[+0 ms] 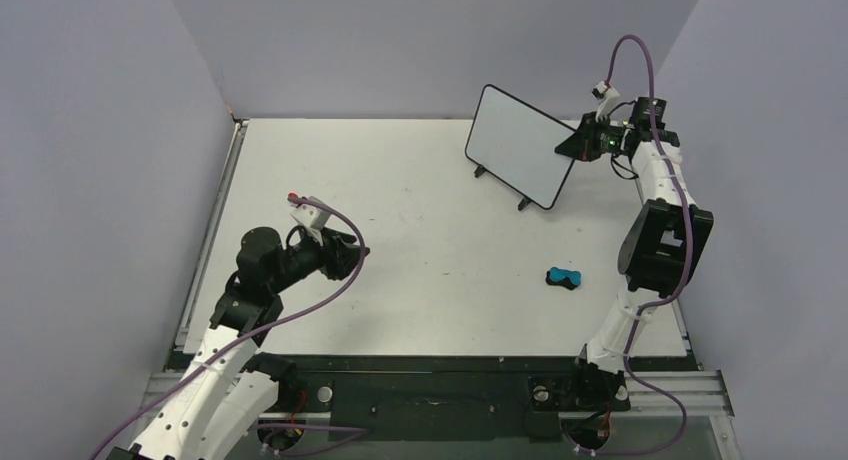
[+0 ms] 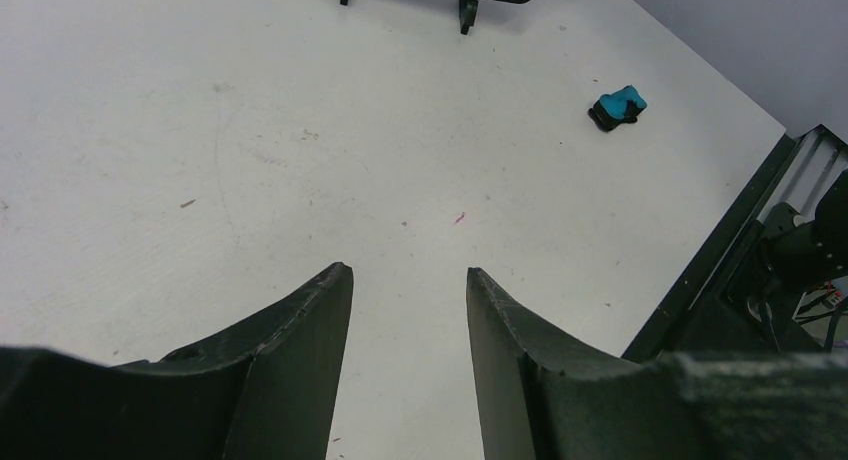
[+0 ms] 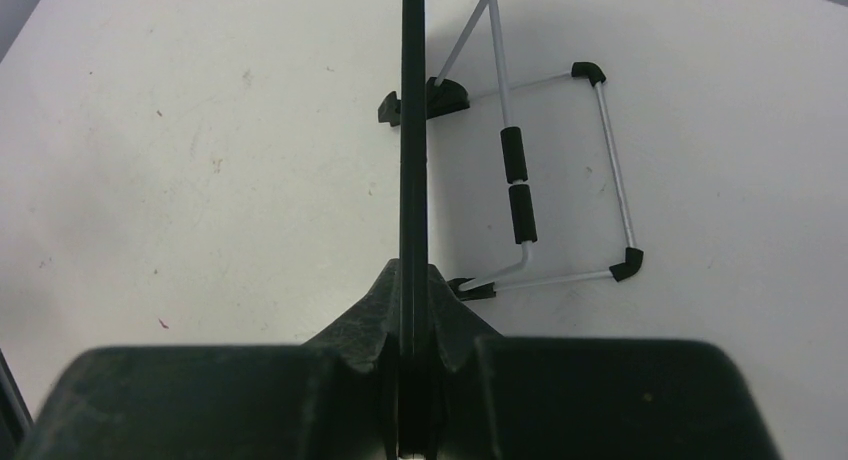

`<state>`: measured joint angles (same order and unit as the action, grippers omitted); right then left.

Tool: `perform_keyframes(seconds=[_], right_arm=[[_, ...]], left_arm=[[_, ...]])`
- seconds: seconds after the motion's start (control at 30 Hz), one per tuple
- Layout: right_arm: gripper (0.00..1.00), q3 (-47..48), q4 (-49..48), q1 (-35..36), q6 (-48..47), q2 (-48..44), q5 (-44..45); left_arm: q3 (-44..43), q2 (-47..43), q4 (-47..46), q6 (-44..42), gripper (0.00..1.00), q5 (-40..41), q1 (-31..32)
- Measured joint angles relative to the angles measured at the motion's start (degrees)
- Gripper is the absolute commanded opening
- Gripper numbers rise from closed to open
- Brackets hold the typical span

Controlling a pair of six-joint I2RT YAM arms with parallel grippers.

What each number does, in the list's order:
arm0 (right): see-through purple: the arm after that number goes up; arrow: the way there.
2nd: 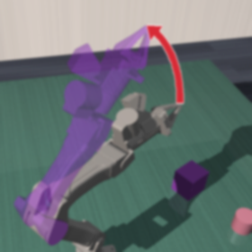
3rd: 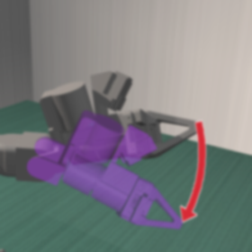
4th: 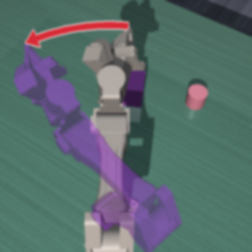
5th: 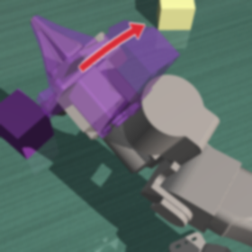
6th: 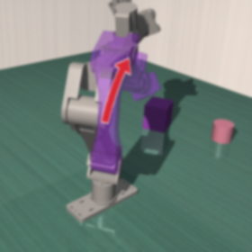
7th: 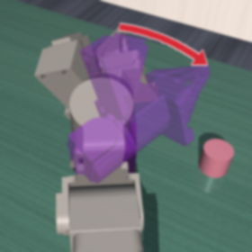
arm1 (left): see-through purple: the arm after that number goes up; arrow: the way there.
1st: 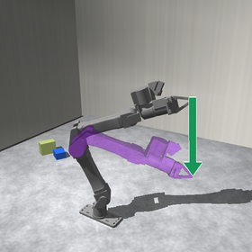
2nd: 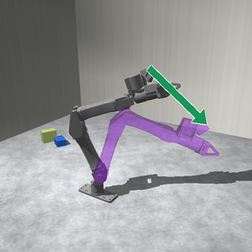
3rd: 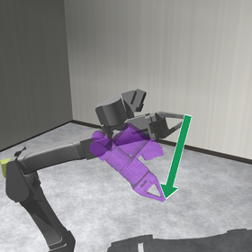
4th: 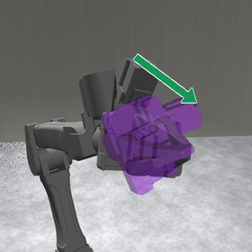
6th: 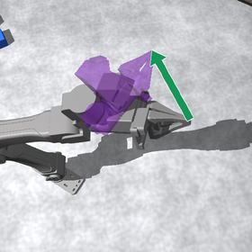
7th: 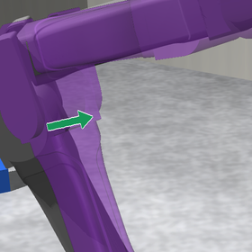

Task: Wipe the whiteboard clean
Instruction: Place the whiteboard on the whiteboard stand.

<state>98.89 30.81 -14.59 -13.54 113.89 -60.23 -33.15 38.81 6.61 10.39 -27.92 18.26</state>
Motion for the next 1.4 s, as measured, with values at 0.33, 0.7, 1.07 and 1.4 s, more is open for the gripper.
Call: perform_keyframes(seconds=[0.33, 0.7, 1.07, 1.4], right_arm=[[0.0, 11.3, 10.5, 0.0, -7.1, 5.0, 1.5], [0.03, 8.7, 14.6, -0.5, -16.0, 5.0, 2.3], [0.18, 6.5, 14.9, -3.6, -17.4, 5.0, 0.3], [0.47, 5.8, 16.6, -5.4, -20.7, 6.0, 9.7]], left_arm=[[0.0, 1.0, 0.0, 0.0, 0.43, -0.4, 0.0], [0.0, 1.4, 0.0, 0.0, 0.43, -0.8, -0.3], [0.0, 1.4, 0.0, 0.2, 0.43, -1.1, -0.3], [0.0, 1.4, -0.9, 1.2, 0.43, -1.7, -0.3]])
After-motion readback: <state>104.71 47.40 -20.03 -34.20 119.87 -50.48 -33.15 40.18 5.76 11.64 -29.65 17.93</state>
